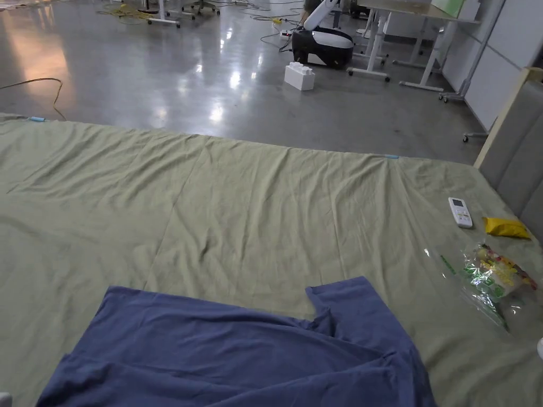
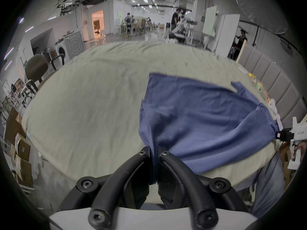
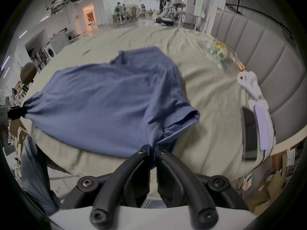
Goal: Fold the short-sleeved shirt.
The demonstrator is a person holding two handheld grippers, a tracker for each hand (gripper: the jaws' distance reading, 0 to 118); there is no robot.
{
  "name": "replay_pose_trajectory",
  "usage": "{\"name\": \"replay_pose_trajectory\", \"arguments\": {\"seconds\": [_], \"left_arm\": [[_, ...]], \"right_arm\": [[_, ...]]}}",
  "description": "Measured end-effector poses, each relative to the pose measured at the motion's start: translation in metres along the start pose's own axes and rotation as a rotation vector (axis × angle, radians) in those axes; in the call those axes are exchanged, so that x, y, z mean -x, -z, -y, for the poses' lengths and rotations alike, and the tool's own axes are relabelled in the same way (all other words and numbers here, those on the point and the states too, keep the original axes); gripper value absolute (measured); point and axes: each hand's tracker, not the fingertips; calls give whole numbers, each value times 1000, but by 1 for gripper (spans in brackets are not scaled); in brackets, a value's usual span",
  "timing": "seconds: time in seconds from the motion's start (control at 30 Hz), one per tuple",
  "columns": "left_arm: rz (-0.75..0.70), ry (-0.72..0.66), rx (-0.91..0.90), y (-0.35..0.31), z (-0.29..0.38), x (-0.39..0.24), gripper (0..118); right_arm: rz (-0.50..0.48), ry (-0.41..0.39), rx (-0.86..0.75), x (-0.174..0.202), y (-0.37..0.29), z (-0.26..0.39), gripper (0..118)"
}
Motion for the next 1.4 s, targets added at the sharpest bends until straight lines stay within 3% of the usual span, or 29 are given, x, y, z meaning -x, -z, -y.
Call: {"name": "replay_pose_trajectory", "arguments": {"seconds": [0.2, 0.33, 0.4, 0.43, 0.5, 0.53, 0.57, 0.77, 0.83, 0.9, 0.97, 1.03, 1.1, 1.17, 1.4], "left_arm": [[-24, 13, 51, 40, 18, 10, 8], [-52, 35, 44, 41, 20, 3, 8], [-56, 35, 38, 37, 19, -2, 10], [-48, 26, 29, 35, 15, -2, 17], [-29, 16, -18, 29, 8, -4, 39], [-18, 10, -65, 24, 1, -7, 53], [-15, 8, -101, 20, -6, -10, 59], [-24, 53, -363, -7, -52, -45, 59], [-44, 73, -458, -18, -64, -59, 59], [-58, 95, -550, -27, -74, -70, 59], [-68, 81, -619, -38, -83, -82, 55], [-74, 81, -673, -47, -90, -90, 37], [-84, 82, -717, -54, -92, -98, 16], [-94, 90, -741, -58, -95, -102, 6], [-72, 82, -736, -62, -95, -100, 1]], "right_arm": [[38, -9, -15, 9, 20, 14, 7], [64, -4, -37, 9, 13, 11, 20], [115, -4, -54, 11, 4, 6, 49], [129, 6, -98, 13, -2, 3, 72], [111, 9, -185, 15, -17, -8, 93], [95, 11, -234, 19, -24, -14, 95], [84, 12, -283, 24, -30, -22, 95], [109, -4, -571, 57, -54, -66, 95], [96, 9, -656, 67, -60, -77, 89], [94, 24, -734, 77, -66, -88, 74], [100, 18, -816, 87, -72, -97, 45], [106, 31, -856, 94, -77, -103, 21], [121, 18, -919, 99, -82, -109, 13], [102, 33, -919, 102, -83, -114, 5], [86, 4, -954, 116, -84, -126, 1]]}}
